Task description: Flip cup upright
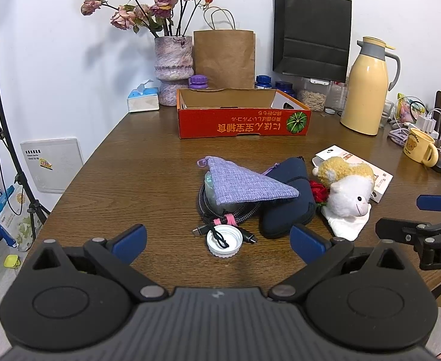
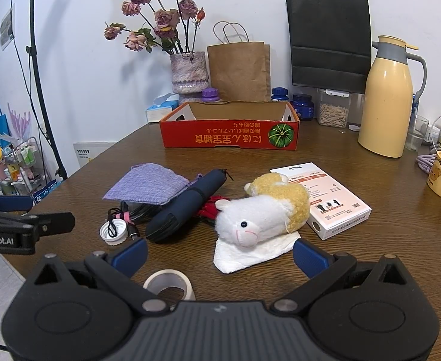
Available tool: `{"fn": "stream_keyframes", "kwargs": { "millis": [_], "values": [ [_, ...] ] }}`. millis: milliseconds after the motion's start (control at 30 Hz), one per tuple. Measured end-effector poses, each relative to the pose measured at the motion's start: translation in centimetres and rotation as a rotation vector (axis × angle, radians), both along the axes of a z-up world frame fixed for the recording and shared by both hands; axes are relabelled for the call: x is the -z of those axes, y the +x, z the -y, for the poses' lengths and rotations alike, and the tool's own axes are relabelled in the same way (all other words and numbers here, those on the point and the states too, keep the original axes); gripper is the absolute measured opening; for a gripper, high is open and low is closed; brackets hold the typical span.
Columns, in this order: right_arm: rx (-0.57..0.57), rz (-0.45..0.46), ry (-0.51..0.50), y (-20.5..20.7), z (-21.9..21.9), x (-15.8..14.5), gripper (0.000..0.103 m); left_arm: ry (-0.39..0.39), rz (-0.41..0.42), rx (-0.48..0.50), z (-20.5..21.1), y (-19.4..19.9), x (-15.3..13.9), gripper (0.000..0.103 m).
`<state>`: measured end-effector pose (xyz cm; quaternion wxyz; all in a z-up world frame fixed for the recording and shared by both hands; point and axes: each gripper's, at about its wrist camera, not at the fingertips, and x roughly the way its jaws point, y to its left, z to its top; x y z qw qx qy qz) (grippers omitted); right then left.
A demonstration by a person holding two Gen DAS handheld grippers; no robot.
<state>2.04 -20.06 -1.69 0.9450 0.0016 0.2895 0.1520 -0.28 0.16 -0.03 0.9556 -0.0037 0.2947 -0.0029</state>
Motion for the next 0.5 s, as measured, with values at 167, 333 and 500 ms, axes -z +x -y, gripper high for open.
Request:
{"fn": "stream_keyframes", "kwargs": {
  "millis": [167,333,500],
  "values": [
    [0.0,0.0,0.0,0.01,-0.04,0.03,0.103,-0.001,0.0,0.0,-0.05,0.01,-0.01,0.103],
    [0.0,0.0,0.0,0.06,-0.08,0.07,0.103,-0.001,0.0,0.001,-0.05,0.0,0.01,0.103],
    [0.001,0.0,0.001,-0.01,-0.07,0.02,0.103,-0.001,0.0,0.0,-0.04,0.0,0.02,0.103]
  ]
}}
